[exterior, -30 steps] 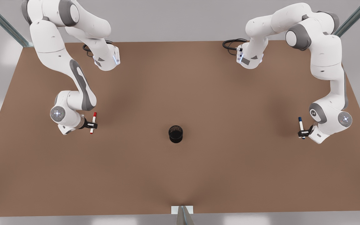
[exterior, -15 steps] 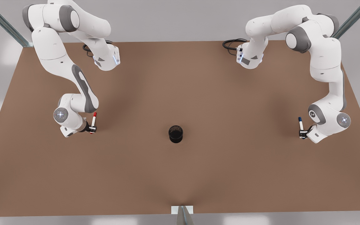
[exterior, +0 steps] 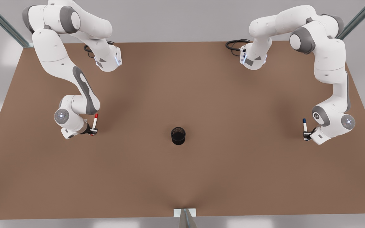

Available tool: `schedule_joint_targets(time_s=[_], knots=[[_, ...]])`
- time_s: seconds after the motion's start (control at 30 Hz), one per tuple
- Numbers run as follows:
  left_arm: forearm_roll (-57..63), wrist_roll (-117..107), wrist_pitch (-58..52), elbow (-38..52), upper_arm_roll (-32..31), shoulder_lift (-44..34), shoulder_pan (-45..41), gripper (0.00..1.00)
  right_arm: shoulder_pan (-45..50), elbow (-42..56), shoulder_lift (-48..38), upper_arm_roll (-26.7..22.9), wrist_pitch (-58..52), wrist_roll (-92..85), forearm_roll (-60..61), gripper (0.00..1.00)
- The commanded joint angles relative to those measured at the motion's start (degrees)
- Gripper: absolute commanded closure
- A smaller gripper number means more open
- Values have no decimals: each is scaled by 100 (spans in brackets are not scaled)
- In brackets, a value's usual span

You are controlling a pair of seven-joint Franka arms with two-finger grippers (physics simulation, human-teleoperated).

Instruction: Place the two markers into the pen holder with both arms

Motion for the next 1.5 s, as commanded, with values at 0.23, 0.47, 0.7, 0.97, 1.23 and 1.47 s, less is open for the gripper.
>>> schedule_joint_targets(time_s=[0.23,0.47,0.7,0.97,1.23,1.47], knots=[[-91,83,-65,284,-53,-49,-27,79,0,-16,-11,0,32,-28,3,68],[226,-901,-1225,1215,-273,-146,-88,79,-9,-24,-11,0,41,-55,3,75],[217,-1498,-2710,2525,-378,-111,-378,79,-53,-95,-20,0,137,-143,3,75],[-1453,-1771,-3273,2710,-958,-409,-774,79,-62,-16,-46,0,-3,-134,3,76],[-3413,-1675,-136,2798,-2189,4,-2373,79,-79,1628,-776,220,-2649,-134,47,79],[-4168,-1385,1587,2552,-2215,206,-3551,79,-18,3087,-829,844,-2974,-265,38,79]])
